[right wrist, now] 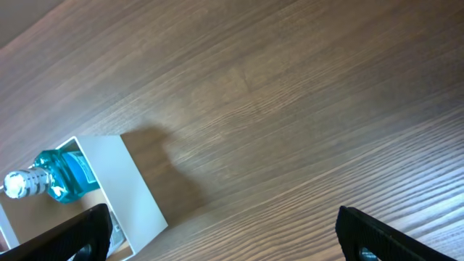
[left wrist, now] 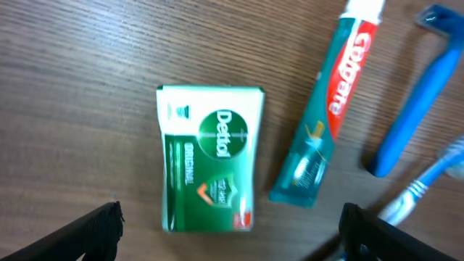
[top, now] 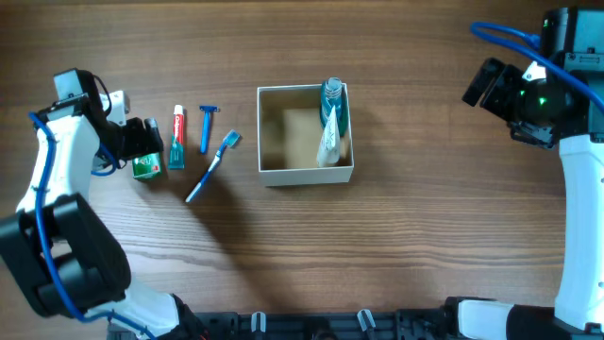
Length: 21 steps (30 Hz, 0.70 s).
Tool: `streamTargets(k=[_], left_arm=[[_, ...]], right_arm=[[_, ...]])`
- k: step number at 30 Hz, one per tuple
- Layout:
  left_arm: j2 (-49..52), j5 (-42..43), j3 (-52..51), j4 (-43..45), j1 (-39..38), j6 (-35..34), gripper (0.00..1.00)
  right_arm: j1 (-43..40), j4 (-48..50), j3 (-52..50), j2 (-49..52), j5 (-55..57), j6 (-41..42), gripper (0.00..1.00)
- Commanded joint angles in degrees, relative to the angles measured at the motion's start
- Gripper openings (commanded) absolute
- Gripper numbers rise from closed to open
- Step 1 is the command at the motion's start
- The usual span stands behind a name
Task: Pack container
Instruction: 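Reach left gripper to the green Dettol soap and grasp it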
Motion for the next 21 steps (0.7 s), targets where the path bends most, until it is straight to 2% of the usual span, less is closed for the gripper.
streamTargets(k=[1, 9, 21], left_arm=[[4.11, -4.85, 0.42, 1.4, 0.11, 1.81, 0.97], [8.52, -9.11, 0.42, 2.6, 0.11, 3.08, 0.91], [11.19, -8.33, 0.39, 4.94, 0.04, 3.08, 0.75]], right_arm=[[-0.13, 0.15, 0.46, 0.61, -0.46, 0.79, 1.0], [-0.13, 0.15, 0.48, 0.61, -0.46, 0.76, 1.0], [-0.13, 0.15, 0.48, 0.61, -0.46, 0.76, 1.0]])
